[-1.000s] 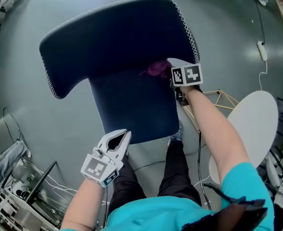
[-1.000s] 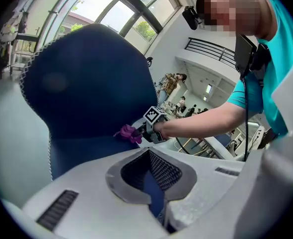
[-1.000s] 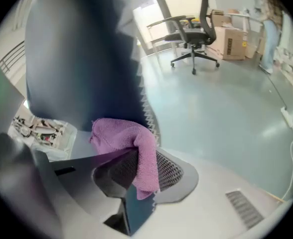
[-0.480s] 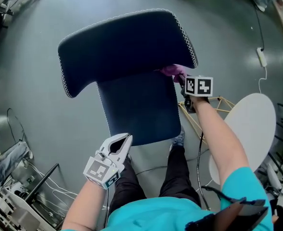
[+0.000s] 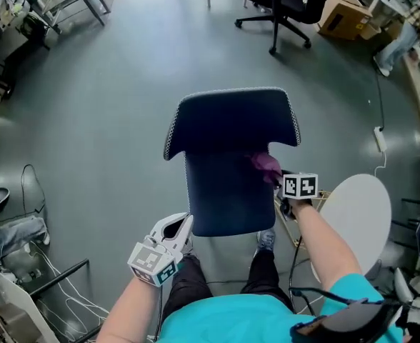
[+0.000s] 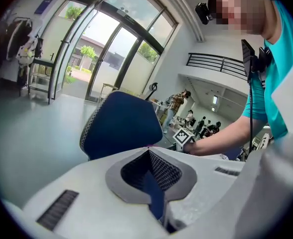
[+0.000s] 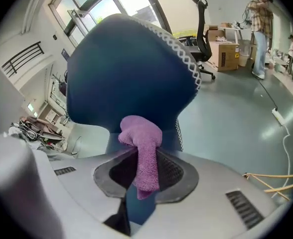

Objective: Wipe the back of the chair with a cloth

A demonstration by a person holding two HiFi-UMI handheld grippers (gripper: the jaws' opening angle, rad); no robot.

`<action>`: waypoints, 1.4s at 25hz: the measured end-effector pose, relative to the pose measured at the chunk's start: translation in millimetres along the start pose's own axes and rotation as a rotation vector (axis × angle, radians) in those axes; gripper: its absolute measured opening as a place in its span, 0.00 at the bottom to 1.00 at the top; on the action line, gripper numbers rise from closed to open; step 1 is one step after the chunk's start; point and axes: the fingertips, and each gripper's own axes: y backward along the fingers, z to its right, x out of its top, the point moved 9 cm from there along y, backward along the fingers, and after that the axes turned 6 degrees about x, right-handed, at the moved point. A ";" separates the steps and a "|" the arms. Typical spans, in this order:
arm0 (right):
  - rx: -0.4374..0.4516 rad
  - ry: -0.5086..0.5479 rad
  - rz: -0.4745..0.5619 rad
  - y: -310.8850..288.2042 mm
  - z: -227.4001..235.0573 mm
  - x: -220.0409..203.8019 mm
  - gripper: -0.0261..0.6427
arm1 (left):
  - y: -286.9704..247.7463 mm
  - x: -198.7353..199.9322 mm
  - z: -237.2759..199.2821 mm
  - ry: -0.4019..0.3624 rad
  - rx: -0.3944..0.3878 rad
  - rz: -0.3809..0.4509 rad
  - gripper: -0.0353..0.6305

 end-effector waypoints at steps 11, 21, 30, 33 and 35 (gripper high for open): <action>0.052 0.021 0.144 133.9 -150.8 27.0 0.17 | 128.9 111.3 -6.1 -0.097 -0.035 0.175 0.05; 0.107 0.124 0.343 264.0 -237.5 59.5 0.17 | 208.2 186.1 27.7 -0.212 -0.044 0.261 0.05; 0.207 0.340 0.458 423.3 -217.2 95.4 0.17 | 216.0 230.5 155.7 -0.198 0.036 0.450 0.05; 0.246 0.436 0.503 465.4 -213.6 103.7 0.17 | 208.1 239.2 197.0 -0.179 0.052 0.470 0.05; 0.274 0.485 0.529 488.8 -213.5 103.5 0.17 | 202.8 243.5 223.5 -0.163 0.046 0.485 0.05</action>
